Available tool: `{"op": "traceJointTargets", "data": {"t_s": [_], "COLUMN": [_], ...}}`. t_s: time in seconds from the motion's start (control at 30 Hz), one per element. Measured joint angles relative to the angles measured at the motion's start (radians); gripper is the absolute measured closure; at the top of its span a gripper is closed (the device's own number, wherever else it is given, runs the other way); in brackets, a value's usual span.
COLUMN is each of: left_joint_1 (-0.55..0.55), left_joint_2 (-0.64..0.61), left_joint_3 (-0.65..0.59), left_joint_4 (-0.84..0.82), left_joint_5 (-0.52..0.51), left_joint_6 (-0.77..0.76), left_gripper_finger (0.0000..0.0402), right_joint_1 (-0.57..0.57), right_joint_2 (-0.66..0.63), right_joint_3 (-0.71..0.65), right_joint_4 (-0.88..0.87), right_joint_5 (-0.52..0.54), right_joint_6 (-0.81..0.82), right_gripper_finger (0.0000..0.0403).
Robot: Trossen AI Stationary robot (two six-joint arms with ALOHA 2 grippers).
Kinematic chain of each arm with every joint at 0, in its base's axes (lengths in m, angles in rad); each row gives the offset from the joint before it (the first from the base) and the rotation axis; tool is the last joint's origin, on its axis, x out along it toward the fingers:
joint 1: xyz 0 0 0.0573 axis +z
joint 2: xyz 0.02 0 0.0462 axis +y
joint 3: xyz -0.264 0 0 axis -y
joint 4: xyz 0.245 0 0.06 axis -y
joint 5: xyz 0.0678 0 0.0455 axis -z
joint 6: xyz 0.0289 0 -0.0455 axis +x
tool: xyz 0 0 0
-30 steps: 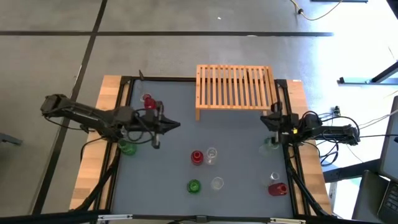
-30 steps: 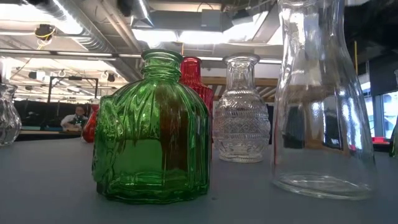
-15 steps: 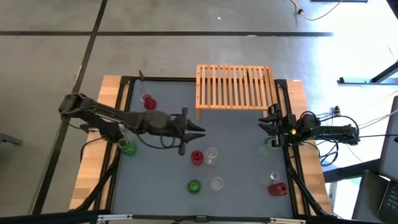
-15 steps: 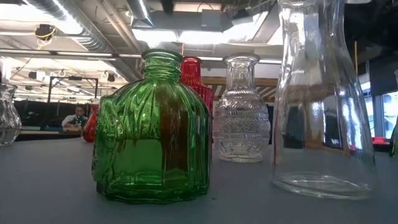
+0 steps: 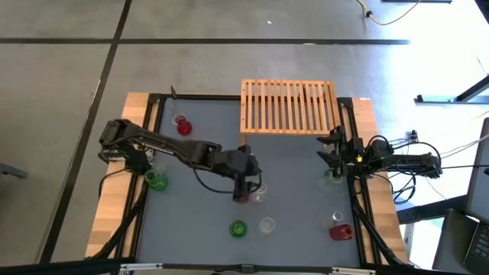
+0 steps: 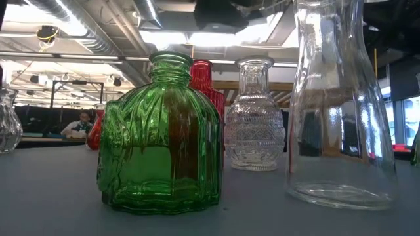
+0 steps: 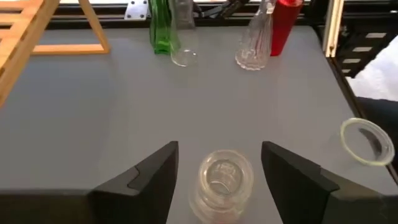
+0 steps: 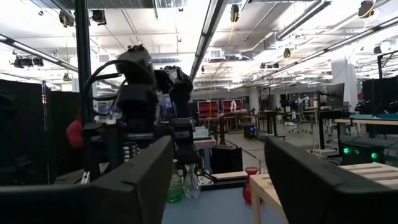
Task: Sort vases onto shelf
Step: Put the center white transparent vase onto the shelf aligned with the other white transparent vase
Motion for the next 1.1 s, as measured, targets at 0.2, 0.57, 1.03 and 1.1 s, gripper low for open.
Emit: {"op": "traceJointTargets", "data": {"t_s": [0.2,0.57,1.03,1.1], "left_joint_1": [-0.015,-0.012,-0.044,-0.042], "left_joint_2": [0.023,0.04,0.072,0.073], "left_joint_3": [0.003,0.165,0.193,0.193], "left_joint_4": [0.002,-0.194,-0.033,-0.029], "left_joint_5": [-0.016,0.059,0.054,0.068], "left_joint_6": [-0.048,-0.112,-0.025,0.011], "left_gripper_finger": [0.0179,0.0179,0.0179,0.0179], "right_joint_1": [0.0,0.0,0.0,0.0], "right_joint_2": [0.0,0.0,0.0,0.0], "right_joint_3": [0.0,0.0,0.002,0.002], "right_joint_4": [-0.005,-0.004,-0.005,-0.005], "right_joint_5": [0.0,0.017,0.027,0.03], "right_joint_6": [0.012,0.013,0.007,0.007], "right_gripper_finger": [0.0153,0.0152,0.0152,0.0152]}}
